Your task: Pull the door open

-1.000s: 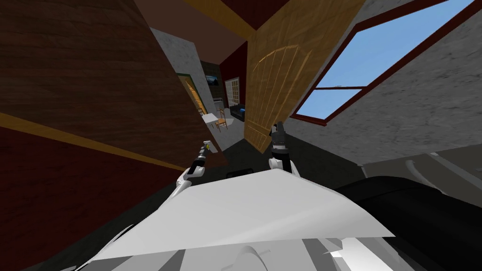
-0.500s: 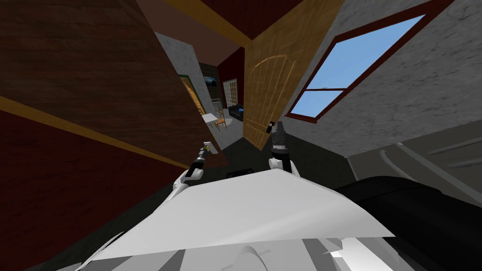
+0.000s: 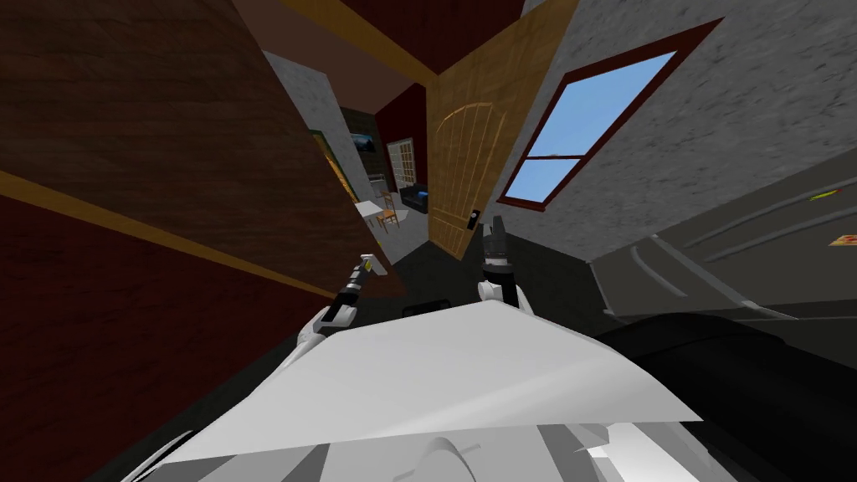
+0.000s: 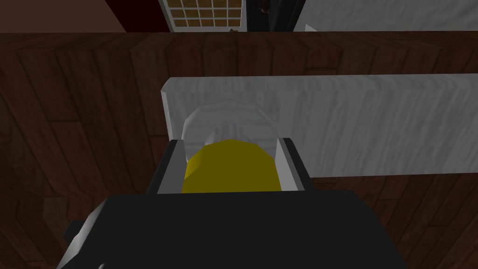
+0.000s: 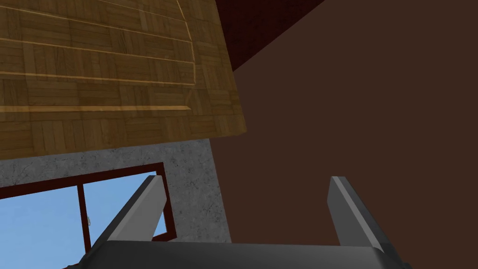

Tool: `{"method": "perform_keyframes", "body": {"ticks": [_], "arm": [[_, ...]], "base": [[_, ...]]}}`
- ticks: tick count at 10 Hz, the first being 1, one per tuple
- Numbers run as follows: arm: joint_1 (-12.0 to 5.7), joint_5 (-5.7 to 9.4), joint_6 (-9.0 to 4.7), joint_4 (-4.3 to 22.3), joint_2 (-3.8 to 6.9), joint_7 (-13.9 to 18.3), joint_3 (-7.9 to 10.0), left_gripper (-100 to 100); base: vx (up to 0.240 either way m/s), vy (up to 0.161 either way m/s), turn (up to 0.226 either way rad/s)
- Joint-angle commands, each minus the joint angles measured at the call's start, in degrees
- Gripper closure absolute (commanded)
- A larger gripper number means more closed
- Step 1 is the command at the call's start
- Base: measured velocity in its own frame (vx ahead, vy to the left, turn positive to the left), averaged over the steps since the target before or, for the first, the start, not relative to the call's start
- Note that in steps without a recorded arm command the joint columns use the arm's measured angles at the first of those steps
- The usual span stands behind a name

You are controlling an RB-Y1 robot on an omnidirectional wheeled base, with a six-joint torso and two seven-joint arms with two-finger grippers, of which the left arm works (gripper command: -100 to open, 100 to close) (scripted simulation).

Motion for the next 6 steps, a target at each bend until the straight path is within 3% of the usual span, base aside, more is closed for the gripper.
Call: {"method": "perform_keyframes", "body": {"ticks": [1,3,4,6], "arm": [[1.13,0.26,-1.58,-0.4,1.48,0.8,-0.92,100],[2.05,0.54,-2.79,-1.0,2.90,1.5,-1.82,100],[1.64,0.39,-2.34,-0.8,2.36,1.2,-1.71,100],[2.44,0.43,-4.12,-0.6,3.84,2.2,-2.76,100]], "base": [[-0.193,0.106,-0.130],[-0.212,0.119,-0.098],[-0.094,0.038,-0.020],[-0.169,0.099,-0.151]]}}
